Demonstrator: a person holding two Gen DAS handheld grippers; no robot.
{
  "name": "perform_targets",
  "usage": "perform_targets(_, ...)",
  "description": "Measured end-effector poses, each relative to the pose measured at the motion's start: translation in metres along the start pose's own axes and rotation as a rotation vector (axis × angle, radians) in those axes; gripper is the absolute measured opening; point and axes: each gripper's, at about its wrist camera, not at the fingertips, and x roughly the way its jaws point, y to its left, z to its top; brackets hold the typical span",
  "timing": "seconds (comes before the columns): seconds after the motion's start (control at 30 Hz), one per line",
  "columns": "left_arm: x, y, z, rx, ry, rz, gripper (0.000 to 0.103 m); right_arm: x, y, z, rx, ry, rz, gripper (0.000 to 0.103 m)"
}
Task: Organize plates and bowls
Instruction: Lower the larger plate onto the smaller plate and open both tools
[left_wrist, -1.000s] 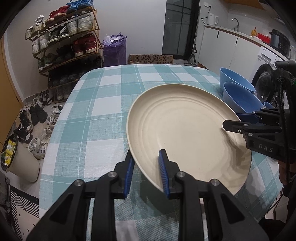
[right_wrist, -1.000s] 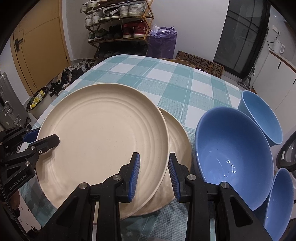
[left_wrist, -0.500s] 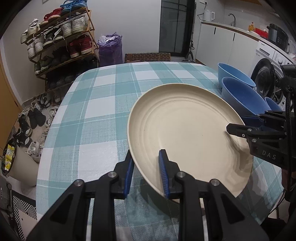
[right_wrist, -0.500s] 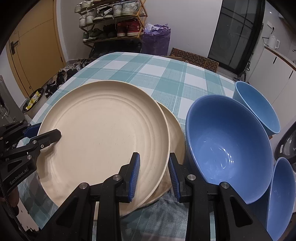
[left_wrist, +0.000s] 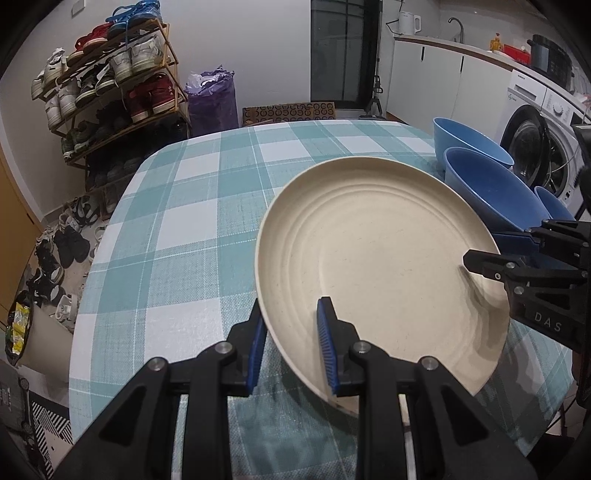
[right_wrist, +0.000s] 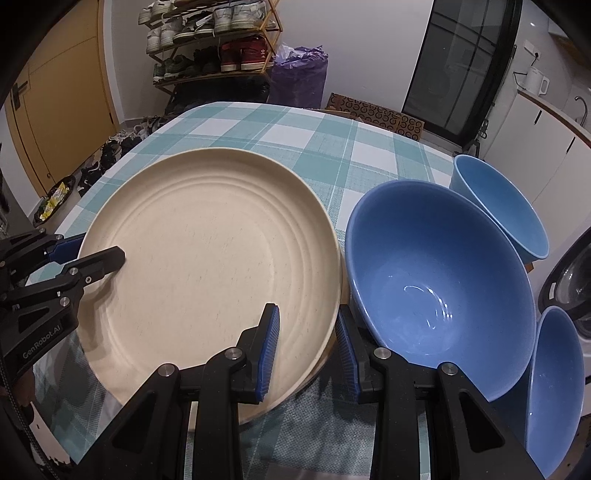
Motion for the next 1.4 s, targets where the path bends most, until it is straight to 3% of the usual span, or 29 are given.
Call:
perform_targets(0.77, 0.028, -0.003, 0.012, 0.029, 0.027, 0.005, 0.027, 0.006, 0.007, -0.006, -0.034, 0.007, -0.091, 0.032)
perform_targets(1.4, 0.036, -0.017, 0.009, 0.109, 0.024, 0.081, 0.028, 0.017, 0.013, -0.015, -0.057, 0.026, -0.143, 0.032)
